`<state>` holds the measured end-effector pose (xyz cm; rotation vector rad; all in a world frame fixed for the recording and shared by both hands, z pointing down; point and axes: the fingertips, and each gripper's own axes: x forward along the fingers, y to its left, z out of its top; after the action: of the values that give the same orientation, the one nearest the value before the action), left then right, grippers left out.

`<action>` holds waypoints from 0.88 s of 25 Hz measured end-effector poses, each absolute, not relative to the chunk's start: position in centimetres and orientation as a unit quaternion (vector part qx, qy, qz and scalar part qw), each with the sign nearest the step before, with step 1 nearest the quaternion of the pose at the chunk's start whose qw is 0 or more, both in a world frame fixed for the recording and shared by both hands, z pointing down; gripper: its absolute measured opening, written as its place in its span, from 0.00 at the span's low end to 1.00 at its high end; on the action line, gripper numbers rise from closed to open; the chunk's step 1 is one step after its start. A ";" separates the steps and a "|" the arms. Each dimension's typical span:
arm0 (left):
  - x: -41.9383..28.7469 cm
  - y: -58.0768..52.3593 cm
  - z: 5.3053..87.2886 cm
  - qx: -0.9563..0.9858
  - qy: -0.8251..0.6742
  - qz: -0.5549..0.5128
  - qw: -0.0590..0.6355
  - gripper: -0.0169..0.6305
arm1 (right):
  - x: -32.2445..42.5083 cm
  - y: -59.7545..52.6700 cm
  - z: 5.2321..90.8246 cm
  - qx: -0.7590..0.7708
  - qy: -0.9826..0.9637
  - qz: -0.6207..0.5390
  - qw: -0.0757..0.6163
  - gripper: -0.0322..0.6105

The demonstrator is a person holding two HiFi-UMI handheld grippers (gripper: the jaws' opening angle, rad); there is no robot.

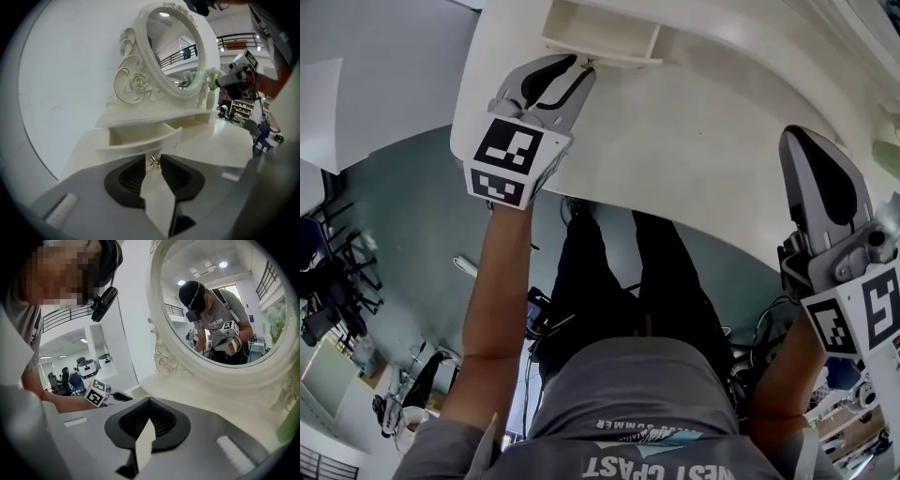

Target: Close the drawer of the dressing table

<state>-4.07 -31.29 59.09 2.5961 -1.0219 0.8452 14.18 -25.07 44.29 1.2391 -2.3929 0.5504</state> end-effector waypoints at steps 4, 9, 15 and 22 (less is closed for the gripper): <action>-3.7 -31.6 58.9 0.891 -0.338 0.282 0.107 0.18 | 14.2 -25.0 44.7 0.442 -0.853 0.198 0.194 0.05; -3.6 -31.8 58.7 0.894 -0.328 0.289 0.095 0.17 | 14.4 -24.7 45.3 0.444 -0.851 0.203 0.196 0.05; -3.6 -32.2 59.3 0.894 -0.332 0.286 0.093 0.16 | 14.2 -24.8 46.3 0.444 -0.850 0.206 0.195 0.05; -3.5 -32.9 59.3 0.892 -0.333 0.292 0.087 0.14 | 14.4 -24.7 46.5 0.446 -0.848 0.209 0.195 0.05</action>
<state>-3.54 -32.93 59.30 2.6578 -0.9909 0.8700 14.45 -24.69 46.49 1.2516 -2.3773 0.5863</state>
